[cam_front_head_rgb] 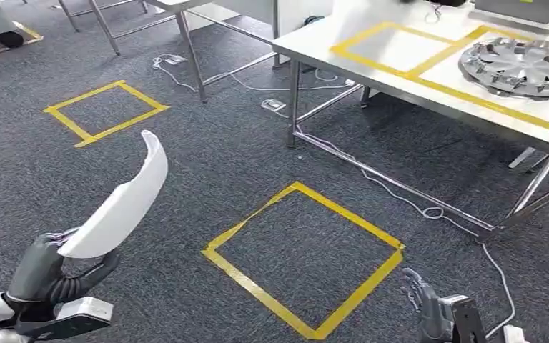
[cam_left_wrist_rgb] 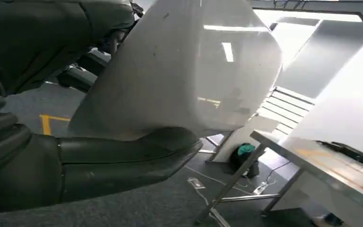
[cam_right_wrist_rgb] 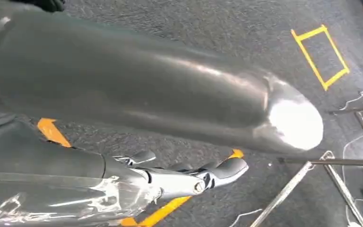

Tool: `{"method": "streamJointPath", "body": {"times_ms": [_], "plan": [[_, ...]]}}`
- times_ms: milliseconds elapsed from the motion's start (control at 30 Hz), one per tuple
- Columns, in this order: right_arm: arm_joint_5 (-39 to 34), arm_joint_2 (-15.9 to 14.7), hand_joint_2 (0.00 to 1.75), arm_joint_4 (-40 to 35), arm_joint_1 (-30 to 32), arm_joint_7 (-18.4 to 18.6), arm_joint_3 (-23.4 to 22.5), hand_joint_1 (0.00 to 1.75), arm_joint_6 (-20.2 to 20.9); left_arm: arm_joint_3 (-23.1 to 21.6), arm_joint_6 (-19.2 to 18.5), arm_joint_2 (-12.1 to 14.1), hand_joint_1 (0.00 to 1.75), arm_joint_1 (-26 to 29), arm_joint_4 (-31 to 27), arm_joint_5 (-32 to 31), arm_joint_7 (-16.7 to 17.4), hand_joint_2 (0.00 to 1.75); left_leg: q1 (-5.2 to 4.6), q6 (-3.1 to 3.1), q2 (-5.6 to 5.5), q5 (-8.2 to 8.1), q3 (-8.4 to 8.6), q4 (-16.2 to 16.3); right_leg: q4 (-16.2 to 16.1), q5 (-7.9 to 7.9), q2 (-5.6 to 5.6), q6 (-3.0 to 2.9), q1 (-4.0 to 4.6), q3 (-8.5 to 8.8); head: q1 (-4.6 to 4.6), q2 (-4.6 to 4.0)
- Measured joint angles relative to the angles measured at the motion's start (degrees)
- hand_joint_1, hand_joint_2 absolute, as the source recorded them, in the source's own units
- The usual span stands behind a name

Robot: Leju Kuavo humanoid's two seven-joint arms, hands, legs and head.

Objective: Take the parts from the cabinet and place them on the table.

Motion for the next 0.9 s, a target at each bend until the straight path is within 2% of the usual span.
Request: {"method": "streamJointPath", "body": {"times_ms": [67, 100, 133, 167, 233, 267, 300, 333, 367, 433, 467, 500, 533, 567, 600, 633, 667, 700, 733, 767, 800, 833, 867, 900], "plan": [[0.0, 0.0, 0.0, -0.02, 0.1, 0.0, 0.0, 0.0, 0.0, 0.02, 0.02, 0.0, 1.75, 0.34, -0.07, -0.02, 0.0, 1.75, 0.06, 0.39, -0.1, 0.35, 0.08, -0.31, 0.23, -0.16, -0.02, 0.46, 0.07, 0.67, 0.17, 0.0], [0.0, 0.0, 0.0, 0.0, 0.05, 0.04, 0.0, 0.0, -0.02, 0.02, 0.0, 0.0, 1.75, 0.36, -0.07, -0.02, 0.0, 1.75, 0.48, 0.76, -0.12, 0.35, 0.68, -0.31, 0.23, -0.73, -0.02, 0.66, 0.05, 0.75, 0.24, 0.0], [-0.02, 0.0, 0.0, -0.02, 0.07, -0.02, 0.02, 0.0, -0.02, 0.02, 0.02, 0.0, 1.75, 0.36, -0.07, -0.02, 0.0, 1.75, 0.5, 1.11, -0.06, 0.06, 1.24, -0.38, 1.1, -1.4, -0.19, 1.19, 0.03, 0.58, 0.31, 0.0], [-0.02, 0.0, 0.0, -0.02, -0.14, -0.02, 0.09, 0.0, 0.0, 0.02, 0.02, 0.0, 1.75, 0.27, -0.09, -0.02, -0.04, 1.75, 0.51, 1.35, -0.02, -0.19, 1.55, -0.38, 3.65, -2.7, -0.43, 1.62, -0.15, -0.68, 0.64, 0.0], [0.0, 0.0, 0.0, -0.02, -0.09, -0.02, 0.13, 0.0, 0.02, 0.02, 0.02, 0.0, 1.75, 0.28, -0.09, -0.02, -0.04, 1.75, 0.51, 1.42, 0.0, -0.84, 1.95, -0.35, 13.12, -6.62, -0.58, 2.34, -0.72, -6.26, 0.64, 0.0], [0.0, 0.0, 0.0, 0.0, 0.08, 0.0, 0.13, 0.0, 0.0, 0.02, 0.02, 0.0, 1.75, 0.32, -0.09, -0.02, -0.04, 1.75, 0.53, 1.38, -0.02, -1.16, 2.25, -0.32, 16.62, -7.65, -0.58, 2.53, -0.96, -8.67, 0.64, 0.0], [0.0, 0.0, 0.0, 0.02, 0.22, 0.0, 0.13, 0.0, 0.0, 0.02, 0.02, 0.0, 1.75, 0.4, -0.09, -0.02, -0.04, 1.75, 0.56, 1.31, -0.03, -1.56, 2.69, -0.32, 17.82, -7.26, -0.6, 2.63, -1.14, -10.1, 0.68, 0.0], [0.0, 0.0, 0.0, 0.02, 0.23, 0.0, 0.13, 0.0, 0.0, 0.02, 0.02, 0.0, 1.75, 0.41, -0.09, -0.02, -0.04, 1.75, 0.62, 1.18, -0.07, -2.02, 3.34, -0.32, 16.3, -5.28, -0.61, 2.75, -1.29, -10.18, 0.64, 0.0], [-0.02, 0.0, 0.0, 0.02, 0.19, 0.0, 0.13, 0.0, 0.0, 0.02, 0.02, 0.0, 1.75, 0.39, -0.09, -0.02, -0.04, 1.75, 0.71, 1.01, -0.08, -2.54, 4.14, -0.32, 12.33, -2.21, -0.62, 2.8, -1.47, -9.08, 0.68, 0.0], [0.0, 0.0, 0.0, 0.02, 0.26, 0.0, 0.15, 0.0, 0.0, 0.02, 0.02, 0.0, 1.75, 0.41, -0.09, -0.02, -0.04, 1.75, 0.84, 0.5, -0.05, -3.67, 5.42, -0.46, 1.92, 4.8, -0.7, 2.85, -1.78, -5.66, 0.7, 0.0], [-0.02, 0.0, 0.0, 0.18, 0.24, 0.04, 0.15, 0.0, 0.0, 0.04, 0.02, 0.0, 1.75, 0.33, -0.07, -0.02, -0.04, 1.75, 0.88, 0.21, -0.06, -3.88, 5.93, -0.4, 1.6, 3.32, -0.7, 2.75, -1.5, -5.76, 0.62, 0.0], [0.0, 0.0, 0.0, 0.17, 0.16, 0.04, 0.15, 0.0, 0.0, 0.04, 0.02, 0.0, 1.75, 0.32, -0.09, -0.05, -0.04, 1.75, 0.82, -0.16, -0.15, -4.06, 5.83, -0.56, 1.08, 2.51, -0.86, 1.88, -1.12, -5.65, 0.73, 0.0], [0.11, 0.0, 0.0, 0.17, 0.35, 0.11, 0.17, 0.0, 0.0, 0.04, -0.02, 0.0, 1.75, 0.39, -0.09, -0.13, 0.09, 1.75, 0.93, -0.57, -0.16, -4.29, 5.91, -0.85, 1.12, 3.44, -0.77, 1.3, -0.95, -5.0, 0.59, 0.0], [0.2, 0.0, 0.0, 0.2, 0.37, 0.2, 0.15, 0.0, -0.04, 0.04, -0.09, 0.0, 1.75, 0.59, -0.11, -0.26, 0.41, 1.75, 0.92, -0.95, -0.13, -4.06, 6.45, -0.56, 0.96, 3.33, -0.78, 0.85, -0.88, -5.09, 0.64, 0.0], [0.22, 0.0, 0.0, 0.17, 0.27, 0.22, 0.17, 0.0, -0.04, 0.02, -0.09, -0.09, 1.75, 0.69, -0.22, -0.28, 0.81, 1.75, 1.05, -1.15, -0.06, -4.08, 6.78, -0.65, 0.79, 3.41, -0.57, 0.5, -0.96, -4.17, 0.55, 0.0], [0.28, 0.0, 0.0, 0.15, 0.24, 0.22, 0.17, 0.0, -0.11, -0.02, -0.13, -0.02, 1.75, 0.74, -0.24, -0.35, 0.92, 1.75, 1.11, -1.27, 0.0, -4.17, 6.31, 0.71, 0.3, 3.34, -0.56, 0.15, -1.13, -3.35, 0.55, 0.0], [0.29, -0.02, 0.0, 0.15, 0.11, 0.22, 0.11, 0.0, -0.22, 0.02, -0.09, 0.02, 1.75, 0.72, -0.31, -0.33, 0.9, 1.75, 1.08, -1.3, 0.01, -4.54, 5.0, 3.39, 0.06, 3.05, -0.52, -0.27, -1.11, -2.76, 0.2, 0.0], [0.29, -0.02, 0.0, 0.15, -0.04, 0.24, 0.11, 0.0, -0.28, 0.02, -0.07, 0.06, 1.75, 0.76, -0.42, -0.33, 0.9, 1.75, 0.96, -1.39, 0.01, -5.85, 2.68, 7.18, 0.04, 2.75, -0.51, -0.64, -1.06, -2.46, 0.27, 0.0], [0.37, -0.02, 0.0, 0.17, -0.08, 0.26, 0.2, 0.0, -0.26, 0.04, -0.07, 0.09, 1.75, 0.92, -0.42, -0.33, 0.9, 1.75, 0.83, -1.44, 0.0, -7.99, -0.36, 11.71, 0.04, 2.33, -0.51, -0.93, -0.95, -2.13, 0.09, 0.0], [0.37, -0.02, 0.0, 0.22, -0.05, 0.26, 0.26, 0.0, -0.26, 0.04, -0.07, 0.09, 1.75, 1.14, -0.42, -0.33, 0.9, 1.75, 0.66, -1.38, 0.0, -9.34, -2.98, 15.03, 0.04, 1.96, -0.47, -1.09, -0.82, -1.73, 0.18, 0.0], [0.37, -0.02, 0.0, 0.28, -0.02, 0.26, 0.33, 0.0, -0.26, 0.04, -0.07, 0.11, 1.75, 1.32, -0.42, -0.33, 0.9, 1.75, 0.52, -1.25, 0.0, -9.39, -4.61, 16.31, 0.04, 1.56, -0.44, -1.21, -0.7, -1.32, 0.14, 0.0], [0.37, -0.02, 0.0, 0.33, -0.02, 0.26, 0.39, 0.0, -0.26, 0.07, -0.07, 0.13, 1.75, 1.4, -0.42, -0.33, 0.9, 1.75, 0.38, -1.06, 0.0, -8.07, -5.2, 15.55, 0.04, 1.12, -0.35, -1.28, -0.59, -0.74, 0.09, 0.0], [0.37, -0.02, 0.0, 0.39, -0.04, 0.28, 0.39, 0.0, -0.26, 0.07, -0.07, 0.17, 1.75, 1.41, -0.42, -0.33, 0.9, 1.75, 0.29, -0.8, 0.0, -5.66, -4.85, 13.24, 0.04, 0.68, -0.26, -1.27, -0.49, -0.11, 0.11, 0.0], [0.37, -0.02, 0.0, 0.42, -0.07, 0.28, 0.41, 0.0, -0.26, 0.07, -0.07, 0.17, 1.75, 1.41, -0.42, -0.33, 0.9, 1.75, 0.12, -0.47, 0.0, -2.13, -3.65, 9.2, 0.04, 0.16, -0.21, -1.24, -0.43, 0.62, 0.11, 0.0]]}}
